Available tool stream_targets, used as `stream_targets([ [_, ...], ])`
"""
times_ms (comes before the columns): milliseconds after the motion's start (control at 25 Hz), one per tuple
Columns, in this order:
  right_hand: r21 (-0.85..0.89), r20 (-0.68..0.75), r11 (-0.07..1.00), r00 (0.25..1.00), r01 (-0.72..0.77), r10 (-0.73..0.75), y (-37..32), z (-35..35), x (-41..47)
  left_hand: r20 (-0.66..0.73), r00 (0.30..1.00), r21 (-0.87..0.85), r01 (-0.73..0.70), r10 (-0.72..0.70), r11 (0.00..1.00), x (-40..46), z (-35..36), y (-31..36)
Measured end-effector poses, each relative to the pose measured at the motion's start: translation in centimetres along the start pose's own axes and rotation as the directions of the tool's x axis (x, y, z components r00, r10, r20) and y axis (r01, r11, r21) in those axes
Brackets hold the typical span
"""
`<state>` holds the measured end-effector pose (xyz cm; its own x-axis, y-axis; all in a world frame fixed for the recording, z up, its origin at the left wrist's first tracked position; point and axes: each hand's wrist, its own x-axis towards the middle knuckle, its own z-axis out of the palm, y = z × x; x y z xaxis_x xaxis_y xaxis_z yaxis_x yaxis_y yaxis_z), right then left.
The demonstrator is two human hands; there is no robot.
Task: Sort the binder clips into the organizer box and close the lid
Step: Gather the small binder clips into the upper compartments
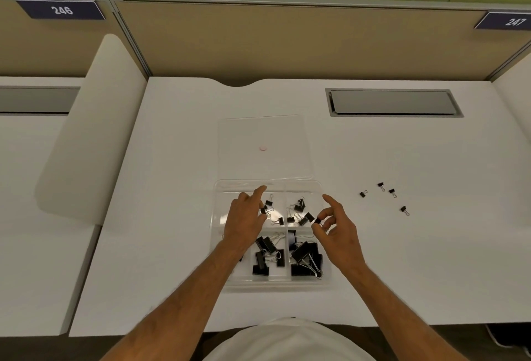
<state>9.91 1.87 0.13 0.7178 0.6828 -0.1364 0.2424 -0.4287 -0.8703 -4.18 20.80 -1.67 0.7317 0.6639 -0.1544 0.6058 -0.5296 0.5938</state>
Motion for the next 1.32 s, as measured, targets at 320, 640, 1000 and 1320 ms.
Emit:
stream_targets([
  [320,-0.024,0.026,1.0,1.0,0.018,-0.017,0.1,0.6,0.7,0.023,0.998,-0.053,0.054,-0.052,0.997,-0.9,0.3,-0.7],
  [640,-0.189,0.269,0.951,0.944,0.245,-0.19,-2.0,6.7,3.6,-0.08,0.993,-0.142,0.072,-0.083,0.987,-4.2,-0.3,-2.6],
  [1000,-0.164,0.247,0.964,0.954,0.212,-0.168,-1.3,4.0,4.0,-0.149,0.987,-0.203,0.034,-0.065,0.979,-3.6,-0.3,0.6],
  [1320,-0.188,-0.088,0.982,0.996,-0.006,-0.011,7.3,-9.6,1.8,-0.087,0.994,-0.229,-0.09,0.072,0.969,-2.6,4.3,7.8],
])
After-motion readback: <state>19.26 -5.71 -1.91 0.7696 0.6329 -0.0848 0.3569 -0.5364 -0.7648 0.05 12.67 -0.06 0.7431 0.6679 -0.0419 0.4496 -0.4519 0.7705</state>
